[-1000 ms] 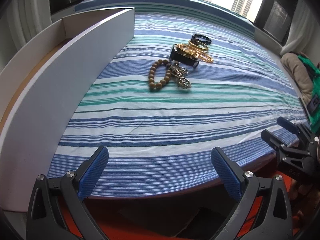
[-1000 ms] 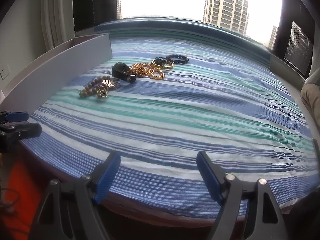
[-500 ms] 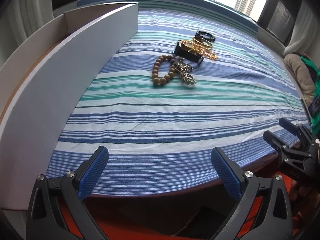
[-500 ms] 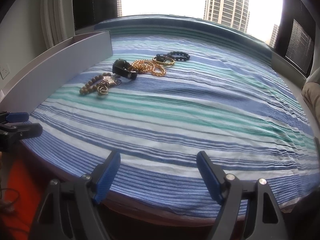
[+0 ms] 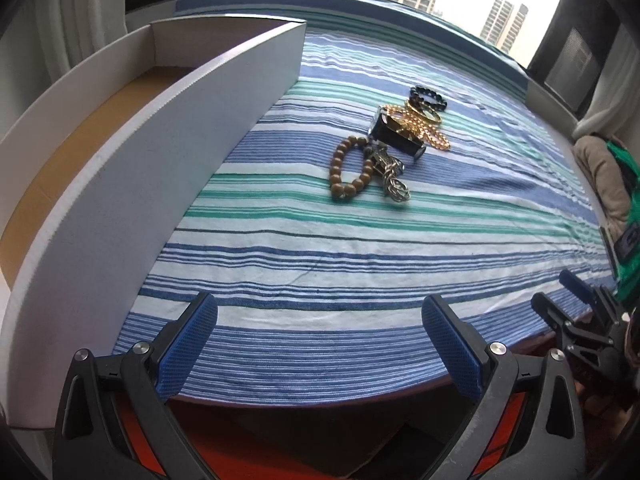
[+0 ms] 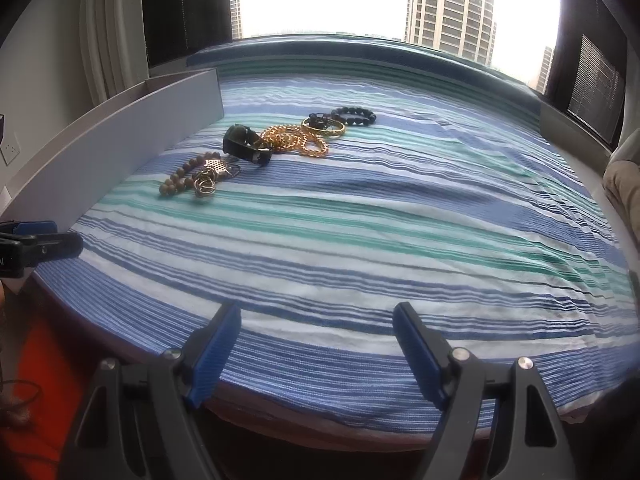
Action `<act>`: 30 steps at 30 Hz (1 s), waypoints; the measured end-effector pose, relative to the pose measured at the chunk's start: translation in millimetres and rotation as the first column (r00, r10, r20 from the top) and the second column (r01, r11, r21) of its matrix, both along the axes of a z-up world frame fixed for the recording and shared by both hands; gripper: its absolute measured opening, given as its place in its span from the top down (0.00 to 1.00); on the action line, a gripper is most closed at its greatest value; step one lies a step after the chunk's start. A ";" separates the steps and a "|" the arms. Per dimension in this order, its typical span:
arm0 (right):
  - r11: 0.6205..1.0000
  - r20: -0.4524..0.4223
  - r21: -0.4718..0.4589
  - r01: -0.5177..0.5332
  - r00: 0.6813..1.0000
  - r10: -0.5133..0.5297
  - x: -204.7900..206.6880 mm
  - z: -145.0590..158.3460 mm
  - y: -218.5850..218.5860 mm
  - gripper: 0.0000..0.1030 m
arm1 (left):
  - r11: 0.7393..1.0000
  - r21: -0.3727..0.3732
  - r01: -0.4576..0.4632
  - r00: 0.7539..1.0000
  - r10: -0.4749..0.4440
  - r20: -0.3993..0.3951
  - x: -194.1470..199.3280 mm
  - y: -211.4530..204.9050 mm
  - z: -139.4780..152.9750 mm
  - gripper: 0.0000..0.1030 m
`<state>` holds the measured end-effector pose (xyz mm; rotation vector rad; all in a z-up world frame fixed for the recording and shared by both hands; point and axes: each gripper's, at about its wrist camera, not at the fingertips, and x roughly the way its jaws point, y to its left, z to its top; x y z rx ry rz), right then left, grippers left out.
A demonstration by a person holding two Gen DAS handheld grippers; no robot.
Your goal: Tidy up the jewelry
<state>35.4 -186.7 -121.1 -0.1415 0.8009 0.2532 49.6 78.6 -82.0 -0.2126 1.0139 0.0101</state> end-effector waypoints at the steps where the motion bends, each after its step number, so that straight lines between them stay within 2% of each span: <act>1: 1.000 0.000 0.005 0.003 1.000 -0.003 0.3 0.4 -1.0 0.22 | 1.000 -0.008 -0.012 1.000 0.012 0.003 1.1 4.0 1.5 0.01; 9: 1.000 -0.012 0.029 0.005 1.000 -0.004 0.7 -2.8 -2.3 0.22 | 1.000 0.006 0.007 1.000 -0.007 0.011 36.8 -1.0 3.2 0.01; 11: 0.999 -0.009 0.032 0.005 1.000 -0.004 -0.3 -2.7 -3.5 0.22 | 0.998 0.039 0.040 0.999 -0.041 0.024 51.7 -10.4 3.0 0.02; 13: 0.999 -0.009 0.036 0.008 1.000 -0.007 -0.9 -2.2 -5.2 0.22 | 0.992 0.104 0.069 0.997 -0.071 0.016 66.8 -20.8 -2.1 0.04; 15: 0.999 -0.007 0.039 0.012 1.000 -0.012 -1.9 -1.4 -8.1 0.22 | 0.983 0.157 0.099 0.995 -0.098 -0.013 78.2 -30.5 -9.6 0.11; 17: 0.999 -0.004 0.041 0.020 1.000 -0.020 -3.1 -0.8 -11.6 0.22 | 0.977 0.163 0.134 0.991 -0.132 -0.027 83.4 -37.3 -13.4 0.14; 20: 0.998 -0.020 0.049 0.029 0.999 -0.029 -0.4 -0.2 -15.2 0.22 | 0.978 0.162 0.130 0.991 -0.128 -0.022 85.9 -37.6 -15.1 0.14; 22: 0.994 -0.030 0.110 -0.023 0.999 0.026 8.8 7.6 -11.8 0.22 | 0.979 0.156 0.129 0.992 -0.125 -0.035 89.7 -34.8 -18.8 0.15; 25: 0.961 -0.048 0.234 -0.148 0.985 0.164 42.2 16.5 7.2 0.22 | 0.975 0.180 0.129 0.991 -0.121 -0.052 92.9 -31.2 -22.1 0.19; 27: 0.954 -0.070 0.227 -0.197 0.973 0.218 71.7 11.6 33.6 0.23 | 0.976 0.185 0.112 0.993 -0.103 -0.058 90.6 -24.6 -20.8 0.19; 29: 0.936 -0.096 0.241 -0.256 0.953 0.286 98.7 3.6 63.6 0.35 | 0.982 0.164 0.092 0.995 -0.084 -0.056 85.4 -15.2 -17.2 0.19; 30: 0.927 -0.116 0.254 -0.277 0.942 0.314 109.3 -1.0 78.6 0.36 | 0.984 0.155 0.082 0.996 -0.074 -0.055 82.5 -10.3 -15.4 0.19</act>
